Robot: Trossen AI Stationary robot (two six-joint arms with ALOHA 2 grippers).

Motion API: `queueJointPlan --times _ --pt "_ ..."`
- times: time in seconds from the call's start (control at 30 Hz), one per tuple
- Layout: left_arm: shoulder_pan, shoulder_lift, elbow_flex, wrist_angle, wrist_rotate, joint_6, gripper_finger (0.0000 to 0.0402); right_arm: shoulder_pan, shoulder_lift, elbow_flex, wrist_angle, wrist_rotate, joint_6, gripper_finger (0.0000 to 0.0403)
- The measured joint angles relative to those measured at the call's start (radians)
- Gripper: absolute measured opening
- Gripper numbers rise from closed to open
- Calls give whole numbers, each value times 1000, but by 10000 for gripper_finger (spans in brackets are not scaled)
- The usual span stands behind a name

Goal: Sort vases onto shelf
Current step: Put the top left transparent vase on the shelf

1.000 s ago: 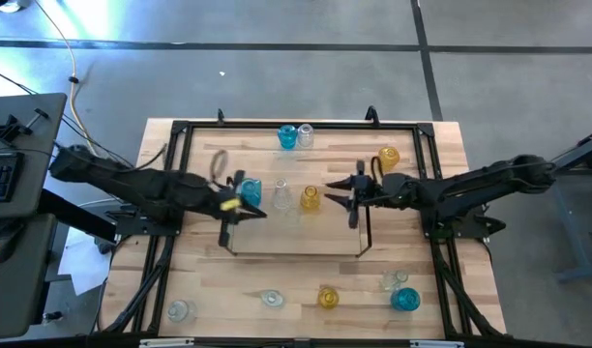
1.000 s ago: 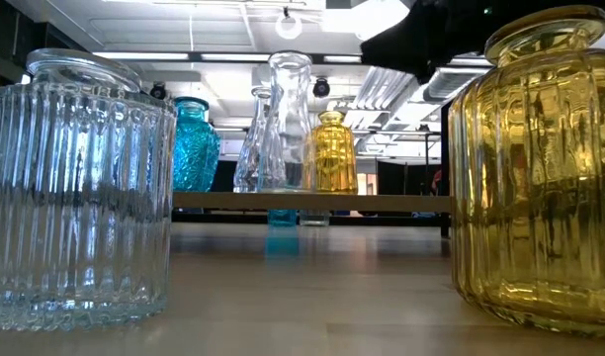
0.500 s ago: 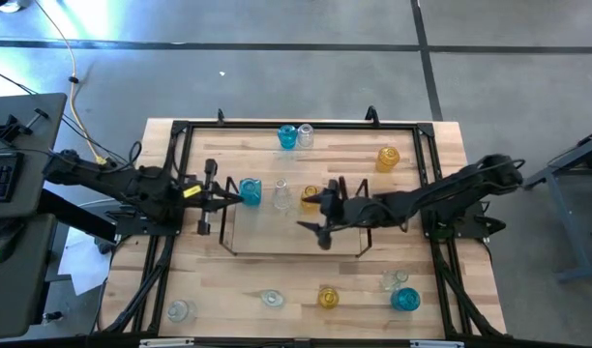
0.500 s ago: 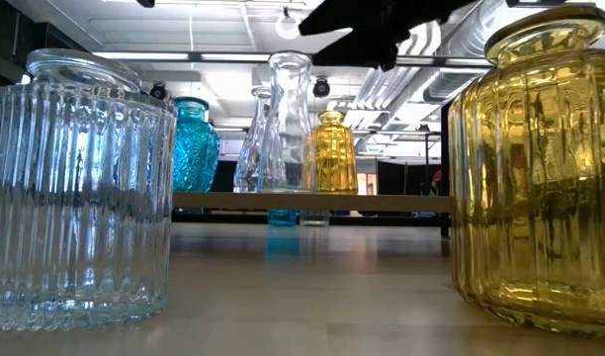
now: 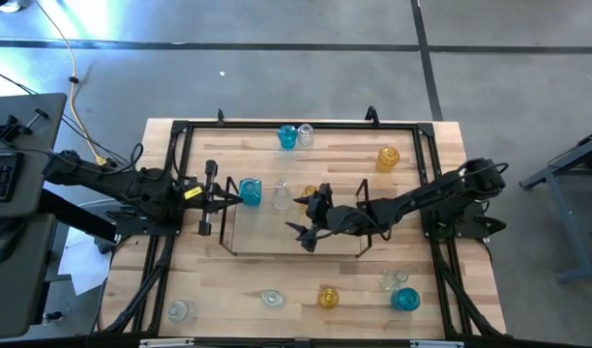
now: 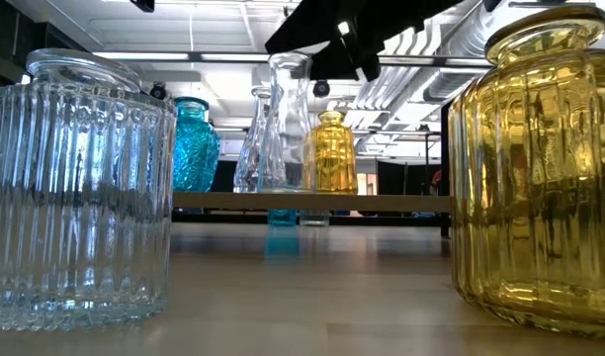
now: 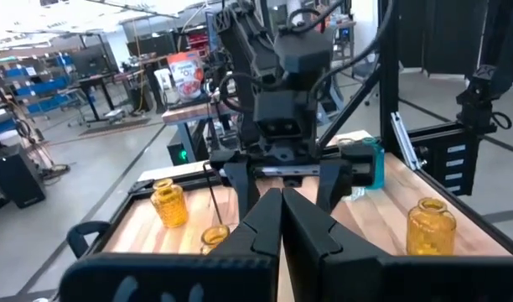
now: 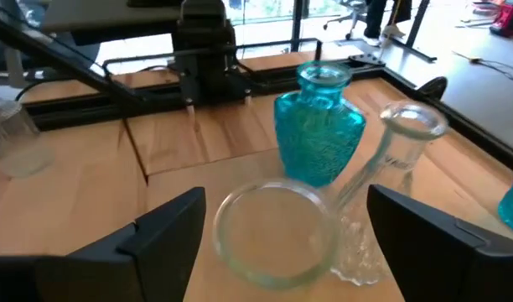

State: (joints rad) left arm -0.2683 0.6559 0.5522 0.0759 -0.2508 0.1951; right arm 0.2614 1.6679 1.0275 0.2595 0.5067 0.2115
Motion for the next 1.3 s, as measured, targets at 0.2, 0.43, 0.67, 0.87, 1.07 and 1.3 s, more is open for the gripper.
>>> queueJointPlan --times 0.2,0.43,0.67,0.87,1.07,1.3 --pt "0 0 0 4 -40 11 1 0 36 0 18 -2 24 310" --pt "0 0 0 5 -50 11 1 0 49 0 37 -1 28 262" --pt "0 0 0 5 -50 11 1 0 49 0 36 -7 21 177" --pt "0 0 0 5 -50 10 1 21 16 -1 37 -9 -6 163" --pt "0 0 0 4 -49 10 1 71 -96 -1 -19 74 -39 172" --pt "0 0 0 4 -49 8 1 126 -263 -1 -271 372 16 167"
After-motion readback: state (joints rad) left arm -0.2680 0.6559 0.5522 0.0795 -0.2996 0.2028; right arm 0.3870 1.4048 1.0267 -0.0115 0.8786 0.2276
